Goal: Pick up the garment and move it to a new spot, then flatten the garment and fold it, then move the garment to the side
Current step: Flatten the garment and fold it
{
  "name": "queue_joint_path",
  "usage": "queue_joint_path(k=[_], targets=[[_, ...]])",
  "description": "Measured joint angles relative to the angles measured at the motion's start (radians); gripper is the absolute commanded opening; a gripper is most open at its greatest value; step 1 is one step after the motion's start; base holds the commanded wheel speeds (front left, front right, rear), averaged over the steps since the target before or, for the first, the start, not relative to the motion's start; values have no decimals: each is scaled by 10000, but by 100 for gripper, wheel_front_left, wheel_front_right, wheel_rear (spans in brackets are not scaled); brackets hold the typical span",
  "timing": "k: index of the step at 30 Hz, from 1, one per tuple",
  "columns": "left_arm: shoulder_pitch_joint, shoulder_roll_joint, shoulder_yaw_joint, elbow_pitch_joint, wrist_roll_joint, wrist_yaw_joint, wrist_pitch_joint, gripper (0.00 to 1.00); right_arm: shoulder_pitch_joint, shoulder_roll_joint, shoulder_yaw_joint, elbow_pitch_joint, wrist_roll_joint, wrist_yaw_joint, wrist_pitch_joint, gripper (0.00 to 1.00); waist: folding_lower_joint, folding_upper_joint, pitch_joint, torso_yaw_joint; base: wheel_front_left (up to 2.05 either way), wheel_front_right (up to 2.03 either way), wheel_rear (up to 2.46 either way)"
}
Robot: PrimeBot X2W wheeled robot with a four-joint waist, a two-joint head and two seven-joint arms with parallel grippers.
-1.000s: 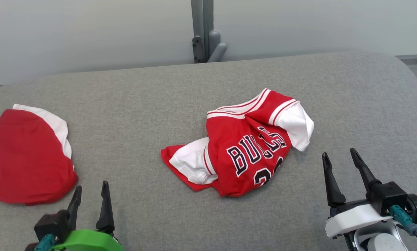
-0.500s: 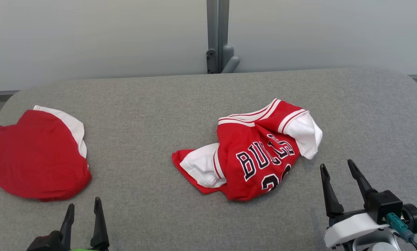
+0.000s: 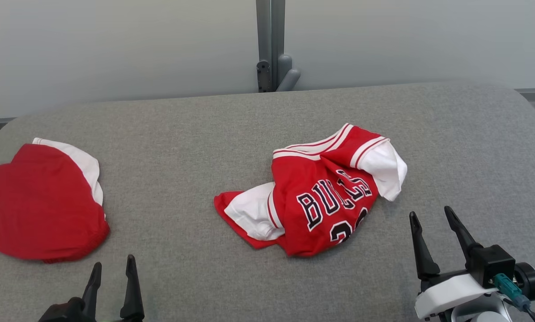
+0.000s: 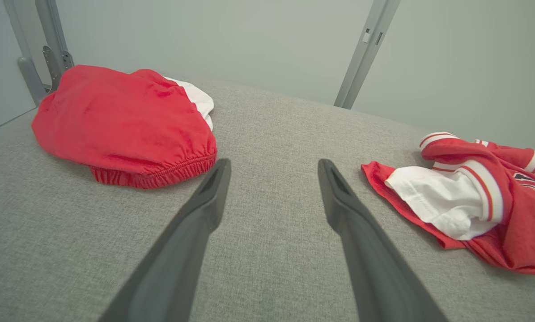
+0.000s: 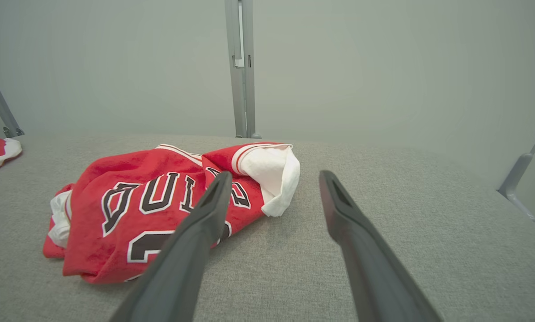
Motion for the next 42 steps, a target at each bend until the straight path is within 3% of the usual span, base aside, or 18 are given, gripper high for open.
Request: queue_joint_path(k=[7, 15, 21, 31, 42], targets=[[-352, -205, -401, 33, -73, -339, 23, 100, -48, 2, 86, 15, 69, 0, 0, 100, 0, 0, 76, -255, 0, 0, 0], [-1773, -441, -1824, 23, -1152, -635, 1592, 100, -233, 0, 157, -31, 150, 0, 0, 100, 0, 0, 317, -872, 0, 0, 0], [-2663, -477, -2451, 180, -1829, -662, 2454, 100, -358, 0, 173, -69, 207, 0, 0, 100, 0, 0, 616, -1367, 0, 0, 0], [-3321, -489, -2905, 564, -2010, -700, 2853, 100, -505, -2, 182, -104, 301, 0, 0, 100, 0, 0, 975, -2121, 0, 0, 0], [-3652, -334, -2855, 1712, -1910, -430, 2849, 100, -546, -2, 190, -140, 330, 0, 0, 100, 0, 0, 1122, -2743, 0, 0, 0]])
